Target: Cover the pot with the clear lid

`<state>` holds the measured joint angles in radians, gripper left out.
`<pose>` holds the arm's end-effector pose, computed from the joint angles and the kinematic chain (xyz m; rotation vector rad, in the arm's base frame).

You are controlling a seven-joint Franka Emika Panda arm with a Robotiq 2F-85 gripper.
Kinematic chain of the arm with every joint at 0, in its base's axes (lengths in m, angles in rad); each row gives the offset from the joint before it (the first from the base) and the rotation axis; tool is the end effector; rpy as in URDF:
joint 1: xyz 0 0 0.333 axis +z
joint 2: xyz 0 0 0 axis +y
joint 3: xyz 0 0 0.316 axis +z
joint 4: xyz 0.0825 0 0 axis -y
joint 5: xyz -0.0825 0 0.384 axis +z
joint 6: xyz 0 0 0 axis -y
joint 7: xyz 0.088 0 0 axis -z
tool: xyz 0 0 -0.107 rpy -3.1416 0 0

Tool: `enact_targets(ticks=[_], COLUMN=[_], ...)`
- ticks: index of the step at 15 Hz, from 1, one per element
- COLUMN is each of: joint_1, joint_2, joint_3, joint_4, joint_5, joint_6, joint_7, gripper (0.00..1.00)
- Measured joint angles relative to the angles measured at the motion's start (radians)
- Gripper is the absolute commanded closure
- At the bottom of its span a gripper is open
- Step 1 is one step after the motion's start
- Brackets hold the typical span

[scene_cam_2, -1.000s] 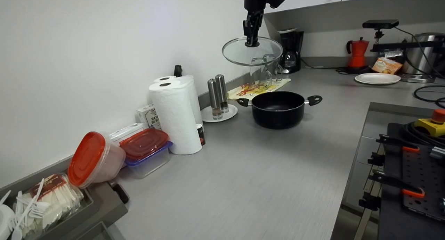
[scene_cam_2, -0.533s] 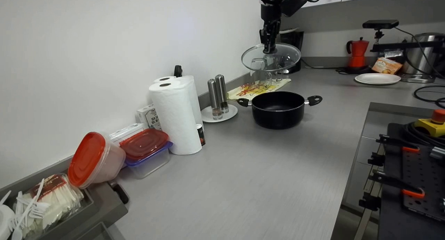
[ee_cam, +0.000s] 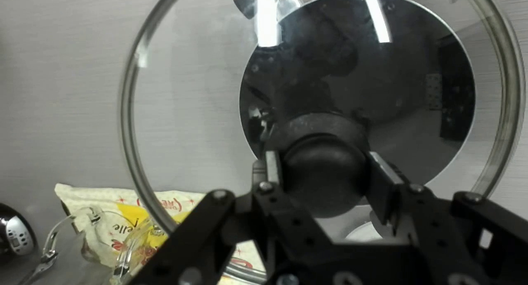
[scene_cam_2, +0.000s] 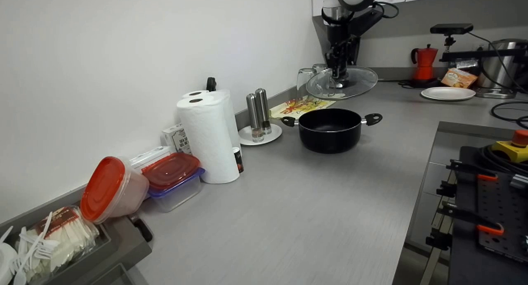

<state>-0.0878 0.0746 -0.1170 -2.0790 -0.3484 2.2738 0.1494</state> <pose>0.5593 -0.1240 0.4054 2.8397 -0.2029 0.1585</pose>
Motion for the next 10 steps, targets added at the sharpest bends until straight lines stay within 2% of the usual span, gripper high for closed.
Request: enact_targets(ticks=[5,10], joint_1=[-0.009,-0.008], joint_2=[0.019,0.090], joint_3=[-0.005,-0.005], joint_4=[-0.032,-0.025], joint_5=[0.008,0.063], joint_6=[0.031,0.116], joint_7=[0.049,0.077], gripper=[0.74,0.74])
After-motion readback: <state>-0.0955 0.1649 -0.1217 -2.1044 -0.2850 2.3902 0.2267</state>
